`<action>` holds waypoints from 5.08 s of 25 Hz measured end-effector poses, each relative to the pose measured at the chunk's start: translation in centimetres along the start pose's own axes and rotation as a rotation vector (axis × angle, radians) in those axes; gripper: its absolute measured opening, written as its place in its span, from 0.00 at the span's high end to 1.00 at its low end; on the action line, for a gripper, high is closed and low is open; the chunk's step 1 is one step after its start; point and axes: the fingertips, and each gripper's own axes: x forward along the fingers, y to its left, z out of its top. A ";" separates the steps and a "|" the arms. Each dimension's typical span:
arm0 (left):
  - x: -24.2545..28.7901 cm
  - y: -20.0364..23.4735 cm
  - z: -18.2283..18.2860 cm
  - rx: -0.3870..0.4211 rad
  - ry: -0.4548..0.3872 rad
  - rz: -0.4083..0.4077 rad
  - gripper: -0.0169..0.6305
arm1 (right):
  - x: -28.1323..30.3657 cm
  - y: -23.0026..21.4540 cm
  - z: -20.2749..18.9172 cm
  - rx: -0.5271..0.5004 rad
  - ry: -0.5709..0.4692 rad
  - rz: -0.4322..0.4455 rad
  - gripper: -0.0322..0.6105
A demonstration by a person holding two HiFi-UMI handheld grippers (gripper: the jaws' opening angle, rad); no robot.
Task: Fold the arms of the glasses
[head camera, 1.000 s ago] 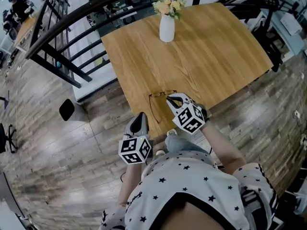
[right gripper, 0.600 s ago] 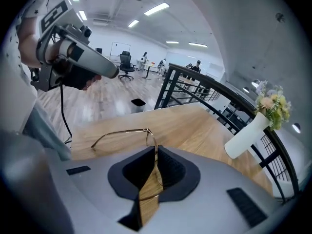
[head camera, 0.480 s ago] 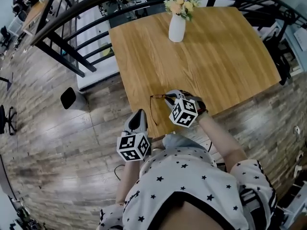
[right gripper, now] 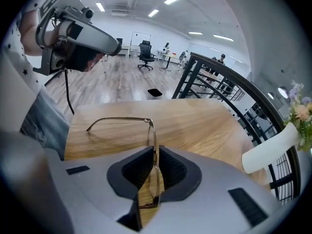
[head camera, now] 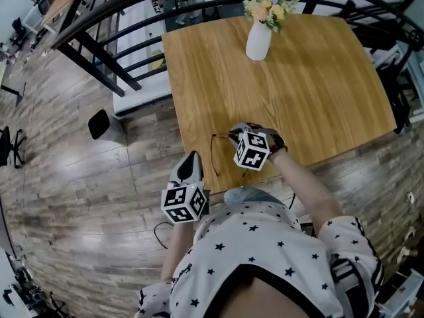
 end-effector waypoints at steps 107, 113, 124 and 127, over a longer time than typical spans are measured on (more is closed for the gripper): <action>-13.3 -10.2 -5.7 0.316 0.053 -0.361 0.94 | -19.1 9.9 10.5 0.202 -0.186 -0.375 0.92; -13.1 -11.4 -5.8 0.347 0.040 -0.389 0.95 | -19.0 10.8 10.8 0.202 -0.194 -0.365 0.92; -13.4 -13.2 -5.2 0.433 -0.014 -0.422 0.95 | -19.4 12.1 11.8 0.206 -0.218 -0.334 0.92; -13.4 -13.4 -5.0 0.457 -0.024 -0.415 0.95 | -19.4 12.5 12.1 0.203 -0.225 -0.323 0.92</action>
